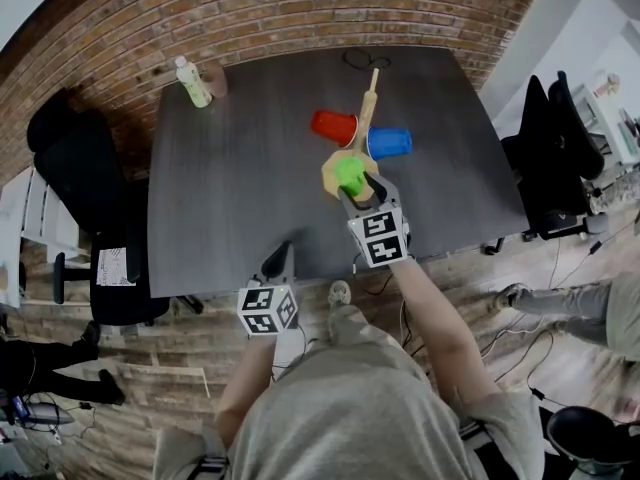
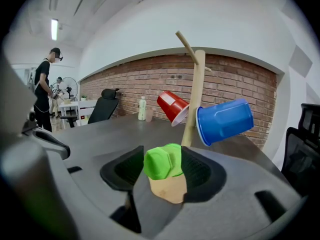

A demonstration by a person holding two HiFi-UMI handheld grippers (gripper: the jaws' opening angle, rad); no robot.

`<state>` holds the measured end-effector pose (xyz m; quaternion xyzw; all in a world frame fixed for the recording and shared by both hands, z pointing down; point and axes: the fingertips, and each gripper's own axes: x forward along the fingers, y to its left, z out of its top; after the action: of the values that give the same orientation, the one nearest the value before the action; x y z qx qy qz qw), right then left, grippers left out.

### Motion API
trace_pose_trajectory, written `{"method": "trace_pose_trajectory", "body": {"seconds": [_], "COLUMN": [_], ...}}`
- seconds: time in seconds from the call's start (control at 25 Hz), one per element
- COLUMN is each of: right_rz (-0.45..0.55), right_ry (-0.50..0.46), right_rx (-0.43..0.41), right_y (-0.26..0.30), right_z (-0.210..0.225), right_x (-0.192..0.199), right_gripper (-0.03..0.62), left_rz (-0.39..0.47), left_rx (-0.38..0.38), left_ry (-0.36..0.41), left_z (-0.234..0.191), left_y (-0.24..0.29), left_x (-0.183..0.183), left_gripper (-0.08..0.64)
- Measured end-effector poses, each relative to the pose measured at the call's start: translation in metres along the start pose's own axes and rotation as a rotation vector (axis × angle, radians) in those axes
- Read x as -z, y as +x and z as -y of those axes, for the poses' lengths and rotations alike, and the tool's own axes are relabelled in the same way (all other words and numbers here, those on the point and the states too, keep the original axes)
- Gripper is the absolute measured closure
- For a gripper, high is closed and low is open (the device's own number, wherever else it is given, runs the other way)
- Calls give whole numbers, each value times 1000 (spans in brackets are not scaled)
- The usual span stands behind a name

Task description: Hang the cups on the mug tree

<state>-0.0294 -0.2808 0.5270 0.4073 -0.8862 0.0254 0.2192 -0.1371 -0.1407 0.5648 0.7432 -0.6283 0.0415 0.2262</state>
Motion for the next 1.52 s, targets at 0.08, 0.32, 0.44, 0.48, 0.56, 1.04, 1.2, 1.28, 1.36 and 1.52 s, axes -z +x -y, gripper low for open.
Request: {"method": "trace_pose_trajectory", "body": {"seconds": [0.08,0.32,0.44,0.48,0.56,1.04,1.2,1.28,1.36,1.52], "right_rz": [1,8,9,13,23,76,102,110,118,126], "right_ry": [0,0,-4,-1,5,79,98,108,119,130], "right_rx": [5,10,19,20,22,60,68,70,73,76], "right_y": [-1,-11,-16,-19,-26,-90,-113,-124,-135,-156], "right_z": [0,-3,-5,-7,-12,-38,-48,-53,-57,-66], "right_x": [-1,-1,2,1,-1,5,6,7,8,15], "right_gripper": [367,367,367,367,367,428,465,485,516,551], "left_rz": [0,6,13,14,15,38,50,52,53,63], "left_rx": [1,-2,-1,0,2,8,19,22,22,19], "left_ry": [0,3,5,6,9,23,39,54,59,58], "left_z": [0,1,1,1,2,13,19,21,23,26], "left_y": [-2,-12,-18,-21,-26,-66,-80,-87,-94,-109], "left_x": [0,1,0,-1,0,5,6,7,8,10], "left_gripper": [545,545,545,545,545,545,545,545,545,545]}}
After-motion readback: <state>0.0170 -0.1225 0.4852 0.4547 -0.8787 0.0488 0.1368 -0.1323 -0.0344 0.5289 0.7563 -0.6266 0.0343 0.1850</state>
